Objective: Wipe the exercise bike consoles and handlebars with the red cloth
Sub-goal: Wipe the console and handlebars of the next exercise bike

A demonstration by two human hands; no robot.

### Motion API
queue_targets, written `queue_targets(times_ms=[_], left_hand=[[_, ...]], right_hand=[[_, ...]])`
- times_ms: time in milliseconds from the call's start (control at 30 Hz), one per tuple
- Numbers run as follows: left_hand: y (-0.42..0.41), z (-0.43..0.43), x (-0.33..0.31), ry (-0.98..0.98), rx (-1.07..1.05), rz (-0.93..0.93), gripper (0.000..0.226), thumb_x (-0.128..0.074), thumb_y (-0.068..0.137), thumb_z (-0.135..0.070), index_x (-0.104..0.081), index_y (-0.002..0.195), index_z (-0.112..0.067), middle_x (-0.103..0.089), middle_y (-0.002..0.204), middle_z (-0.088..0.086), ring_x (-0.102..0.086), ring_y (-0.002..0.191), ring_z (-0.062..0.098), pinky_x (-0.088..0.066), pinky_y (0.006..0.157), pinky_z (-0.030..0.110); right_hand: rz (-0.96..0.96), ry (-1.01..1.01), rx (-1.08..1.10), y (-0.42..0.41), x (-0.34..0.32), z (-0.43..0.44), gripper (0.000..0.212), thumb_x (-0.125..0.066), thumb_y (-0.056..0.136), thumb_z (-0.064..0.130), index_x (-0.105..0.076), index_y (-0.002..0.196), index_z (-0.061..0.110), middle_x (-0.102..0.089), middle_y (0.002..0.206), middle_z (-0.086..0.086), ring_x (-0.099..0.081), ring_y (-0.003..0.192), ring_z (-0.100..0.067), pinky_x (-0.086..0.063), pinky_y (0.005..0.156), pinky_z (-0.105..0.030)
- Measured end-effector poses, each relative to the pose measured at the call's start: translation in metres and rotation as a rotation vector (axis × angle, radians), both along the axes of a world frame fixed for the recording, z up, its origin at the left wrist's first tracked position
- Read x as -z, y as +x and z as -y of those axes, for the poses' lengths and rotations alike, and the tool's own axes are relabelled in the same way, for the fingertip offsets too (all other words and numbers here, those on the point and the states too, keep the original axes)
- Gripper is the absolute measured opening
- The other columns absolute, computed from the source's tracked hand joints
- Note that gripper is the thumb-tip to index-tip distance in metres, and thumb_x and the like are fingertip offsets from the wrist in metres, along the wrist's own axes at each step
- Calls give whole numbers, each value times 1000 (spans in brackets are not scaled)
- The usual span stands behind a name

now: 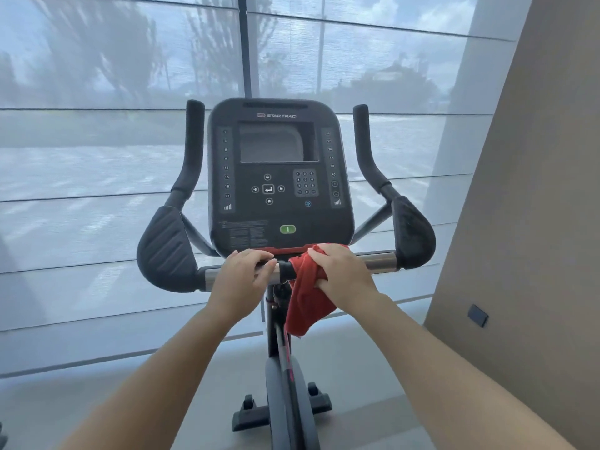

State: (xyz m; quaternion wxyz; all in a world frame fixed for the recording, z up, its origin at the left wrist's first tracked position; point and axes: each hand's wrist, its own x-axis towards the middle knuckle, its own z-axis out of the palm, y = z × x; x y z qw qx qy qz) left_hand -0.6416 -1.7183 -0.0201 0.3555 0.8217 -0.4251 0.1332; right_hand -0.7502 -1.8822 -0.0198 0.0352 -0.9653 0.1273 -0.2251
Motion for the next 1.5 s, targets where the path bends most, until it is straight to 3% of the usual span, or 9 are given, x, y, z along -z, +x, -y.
queue_targets(times_ms=[333,633,733,833,933,1033,1233,1367,1500], left_hand=[[4,-3,6,-17,45,86,26,-54,89,-25,-63,111,-13,-65,111,1,-53,105,19,-32,102,31],[13,-8,4,61,137,70,34,-55,90,-30,-59,120,-14,-61,119,1,-51,111,19,-34,100,30],[14,-8,3,90,142,64,36,-54,90,-33,-57,122,-16,-59,121,-2,-49,112,18,-33,100,29],[12,-7,4,111,122,78,38,-52,91,-36,-54,125,-19,-57,124,-4,-48,113,17,-32,102,30],[11,-7,4,141,122,126,39,-50,91,-38,-53,125,-19,-57,124,-5,-49,112,17,-34,101,31],[19,-11,-1,145,151,129,34,-45,92,-39,-59,118,-21,-60,116,-5,-55,103,16,-44,90,32],[53,-17,-9,203,32,197,38,-27,96,-43,-60,106,-27,-61,105,-8,-55,98,15,-49,74,33],[49,-11,0,248,-34,311,45,-17,95,-49,-57,93,-28,-57,84,-9,-57,84,17,-39,58,31],[50,-13,0,290,-39,341,49,-10,93,-51,-51,80,-27,-49,73,-10,-55,76,18,-36,56,31]], right_hand=[[-57,44,195,-11,-6,9,60,-62,83,31,-41,138,21,-42,143,1,-32,133,-21,-28,106,-32],[37,196,111,-18,-8,1,56,-67,81,24,-49,133,29,-36,147,1,-32,134,-20,-30,106,-32],[61,16,236,-26,-1,2,54,-61,82,27,-46,135,26,-39,140,-4,-32,128,-24,-33,104,-38],[52,-44,200,-17,8,-11,62,-56,77,26,-40,136,15,-40,137,-6,-30,125,-26,-24,109,-33],[-1,-82,175,-8,17,-18,73,-52,77,42,-28,141,16,-29,146,-1,-17,135,-25,-8,113,-33],[-32,-121,142,-9,17,-8,72,-47,86,54,-26,144,17,-26,149,-1,-17,138,-25,-9,115,-34],[3,-141,126,0,8,-5,53,-43,91,49,-41,135,19,-42,136,0,-34,124,-23,-22,109,-33],[34,-186,22,6,20,-15,52,-48,91,42,-43,135,15,-46,135,-4,-37,127,-28,-24,113,-41],[28,-153,3,1,14,2,52,-47,91,45,-42,137,20,-46,135,0,-38,126,-23,-22,110,-31]])
